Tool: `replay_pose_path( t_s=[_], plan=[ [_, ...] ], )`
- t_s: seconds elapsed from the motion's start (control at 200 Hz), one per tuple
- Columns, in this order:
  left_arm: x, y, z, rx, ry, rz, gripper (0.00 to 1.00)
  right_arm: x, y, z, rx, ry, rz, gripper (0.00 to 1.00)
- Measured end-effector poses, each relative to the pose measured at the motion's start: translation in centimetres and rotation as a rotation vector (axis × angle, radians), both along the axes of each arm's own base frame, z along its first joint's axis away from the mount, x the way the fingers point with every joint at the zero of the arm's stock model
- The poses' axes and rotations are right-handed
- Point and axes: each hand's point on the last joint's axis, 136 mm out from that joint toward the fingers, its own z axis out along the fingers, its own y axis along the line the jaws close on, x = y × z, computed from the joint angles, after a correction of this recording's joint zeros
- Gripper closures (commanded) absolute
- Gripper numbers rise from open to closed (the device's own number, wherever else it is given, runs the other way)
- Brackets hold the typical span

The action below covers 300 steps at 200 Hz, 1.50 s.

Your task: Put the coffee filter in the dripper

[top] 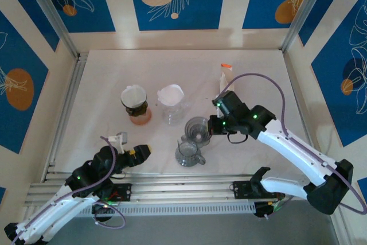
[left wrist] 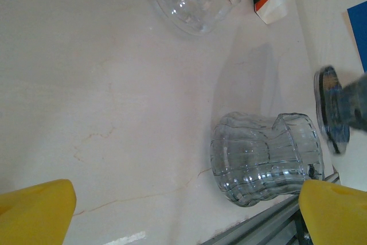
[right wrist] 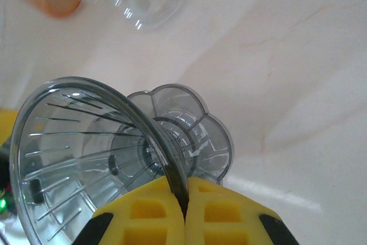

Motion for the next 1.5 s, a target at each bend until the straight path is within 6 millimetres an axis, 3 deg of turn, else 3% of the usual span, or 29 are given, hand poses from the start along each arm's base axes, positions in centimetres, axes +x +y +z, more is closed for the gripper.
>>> replay_pose_path(
  t_s=[0.175, 0.7, 0.765, 0.87, 0.965, 1.171, 1.321, 1.501],
  plan=[
    [0.0, 0.0, 0.0, 0.001, 0.000, 0.002, 0.00, -2.1, 2.1, -0.7, 0.001, 0.046, 0.078, 1.00],
    [0.0, 0.0, -0.3, 0.006, 0.004, 0.002, 0.00, -2.2, 4.0, -1.7, 0.012, 0.083, 0.096, 1.00],
    [0.0, 0.0, -0.3, 0.006, 0.004, 0.002, 0.00, -2.1, 4.2, -1.8, 0.016, 0.082, 0.093, 0.92],
    [0.0, 0.0, -0.3, 0.006, 0.004, 0.002, 0.00, -2.2, 4.3, -1.8, 0.017, 0.086, 0.094, 0.64],
    [0.0, 0.0, -0.3, 0.006, 0.004, 0.002, 0.00, -2.3, 4.3, -1.8, 0.016, 0.088, 0.092, 0.46],
    [0.0, 0.0, -0.3, 0.005, 0.003, 0.002, 0.00, -2.0, 3.4, -1.3, -0.002, 0.058, 0.061, 0.38],
    [0.0, 0.0, -0.2, 0.003, 0.001, 0.002, 0.00, -0.3, 1.3, 0.7, -0.028, -0.041, -0.020, 0.38],
    [0.1, 0.0, -0.1, 0.000, -0.002, 0.001, 0.00, 5.3, -2.9, 3.2, -0.063, -0.185, -0.197, 0.47]
  ],
)
